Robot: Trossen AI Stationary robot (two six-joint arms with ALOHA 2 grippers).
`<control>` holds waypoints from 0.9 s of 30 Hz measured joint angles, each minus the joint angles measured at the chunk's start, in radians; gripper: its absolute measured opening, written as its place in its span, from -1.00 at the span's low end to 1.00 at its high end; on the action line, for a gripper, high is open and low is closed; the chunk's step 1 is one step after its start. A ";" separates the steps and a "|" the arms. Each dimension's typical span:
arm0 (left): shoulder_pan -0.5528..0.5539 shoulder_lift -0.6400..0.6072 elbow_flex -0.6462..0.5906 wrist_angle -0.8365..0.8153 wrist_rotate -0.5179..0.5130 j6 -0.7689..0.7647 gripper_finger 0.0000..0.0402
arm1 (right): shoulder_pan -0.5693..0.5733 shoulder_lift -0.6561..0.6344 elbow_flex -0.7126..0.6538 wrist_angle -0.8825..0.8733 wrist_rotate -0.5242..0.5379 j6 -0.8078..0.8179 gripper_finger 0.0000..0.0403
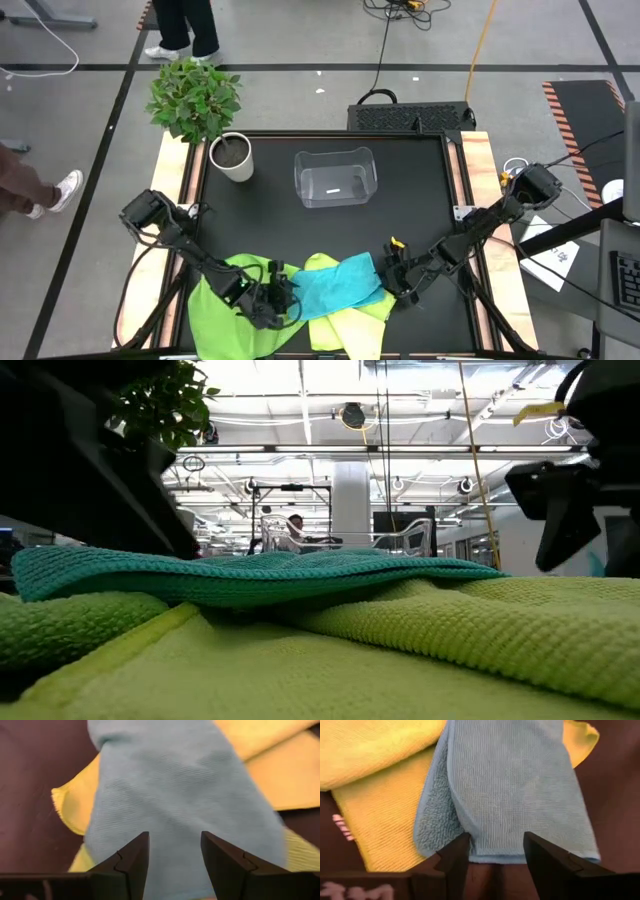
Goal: Fold microfiber towels
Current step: Fold the blue towel
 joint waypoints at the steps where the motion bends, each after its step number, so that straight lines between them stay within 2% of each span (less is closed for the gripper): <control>1: 0.011 0.000 0.000 -0.006 0.007 0.001 -0.09 | 0.000 -0.023 0.000 -0.026 0.000 0.000 -0.07; 5: 0.042 0.000 0.000 -0.014 0.014 0.014 -0.09 | 0.001 -0.114 0.000 -0.120 0.000 0.003 -0.04; 12: 0.094 0.000 0.000 -0.038 0.005 0.032 -0.09 | 0.001 -0.162 0.000 -0.098 0.000 -0.020 -0.09; 14: 0.109 0.000 0.000 -0.050 0.006 0.032 -0.09 | 0.001 -0.152 0.000 -0.096 -0.005 -0.017 -0.10; 17: 0.130 0.000 -0.010 -0.057 0.006 0.031 -0.09 | 0.005 -0.129 0.000 -0.090 -0.077 -0.014 -0.10; 27: 0.175 0.000 -0.059 -0.043 0.059 0.000 -0.09 | 0.021 -0.002 0.000 0.025 -0.081 0.011 -0.10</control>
